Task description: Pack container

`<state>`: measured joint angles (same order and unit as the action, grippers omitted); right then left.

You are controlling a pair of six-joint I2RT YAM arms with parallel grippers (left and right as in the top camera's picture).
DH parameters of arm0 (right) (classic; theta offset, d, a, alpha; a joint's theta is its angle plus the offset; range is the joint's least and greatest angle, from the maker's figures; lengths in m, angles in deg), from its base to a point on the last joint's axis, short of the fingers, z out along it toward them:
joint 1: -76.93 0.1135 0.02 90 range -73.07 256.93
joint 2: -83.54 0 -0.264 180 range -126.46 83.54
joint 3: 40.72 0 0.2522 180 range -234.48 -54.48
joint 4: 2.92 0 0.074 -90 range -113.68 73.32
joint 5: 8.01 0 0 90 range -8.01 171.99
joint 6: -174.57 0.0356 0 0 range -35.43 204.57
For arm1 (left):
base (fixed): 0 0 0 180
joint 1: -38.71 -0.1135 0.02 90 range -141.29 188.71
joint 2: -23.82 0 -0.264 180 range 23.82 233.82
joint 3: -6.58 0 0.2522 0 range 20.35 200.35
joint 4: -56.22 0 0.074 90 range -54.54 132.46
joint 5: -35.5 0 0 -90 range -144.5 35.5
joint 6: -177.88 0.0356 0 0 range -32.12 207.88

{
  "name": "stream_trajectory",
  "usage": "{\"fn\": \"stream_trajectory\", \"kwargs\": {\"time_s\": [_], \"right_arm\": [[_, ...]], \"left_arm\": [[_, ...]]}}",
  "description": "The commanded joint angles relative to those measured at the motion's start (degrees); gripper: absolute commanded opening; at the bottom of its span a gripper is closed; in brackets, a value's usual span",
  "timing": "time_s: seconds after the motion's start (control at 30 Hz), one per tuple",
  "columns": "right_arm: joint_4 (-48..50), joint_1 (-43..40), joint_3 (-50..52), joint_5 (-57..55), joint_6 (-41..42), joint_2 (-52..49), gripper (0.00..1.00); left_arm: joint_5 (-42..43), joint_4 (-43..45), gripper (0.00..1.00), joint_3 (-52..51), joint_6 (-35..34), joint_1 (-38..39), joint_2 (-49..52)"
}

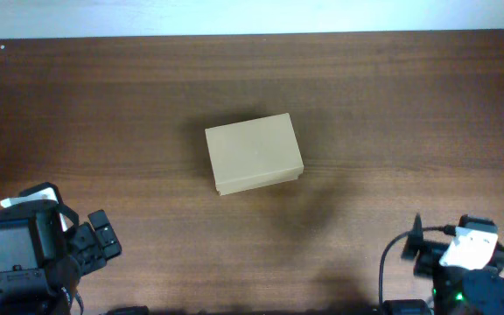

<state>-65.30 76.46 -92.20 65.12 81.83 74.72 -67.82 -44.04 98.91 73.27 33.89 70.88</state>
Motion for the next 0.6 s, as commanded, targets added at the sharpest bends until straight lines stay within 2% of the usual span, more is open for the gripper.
{"fn": "stream_trajectory", "kwargs": {"time_s": [0.0, 0.37, 0.57], "right_arm": [[9.53, -0.76, 5.07, 0.35, -0.15, 3.13, 0.99], [33.42, -0.68, 20.59, 0.76, 0.20, 3.32, 0.99], [38.42, -0.68, 26.88, 0.79, 0.20, 4.68, 0.99]], "left_arm": [[0.44, 0.11, 1.00, -0.07, -0.59, 0.33, -0.33], [0.44, 0.11, 0.99, -0.07, -0.59, 0.33, -0.33], [0.44, 0.11, 1.00, -0.07, -0.59, 0.33, -0.33]]}}
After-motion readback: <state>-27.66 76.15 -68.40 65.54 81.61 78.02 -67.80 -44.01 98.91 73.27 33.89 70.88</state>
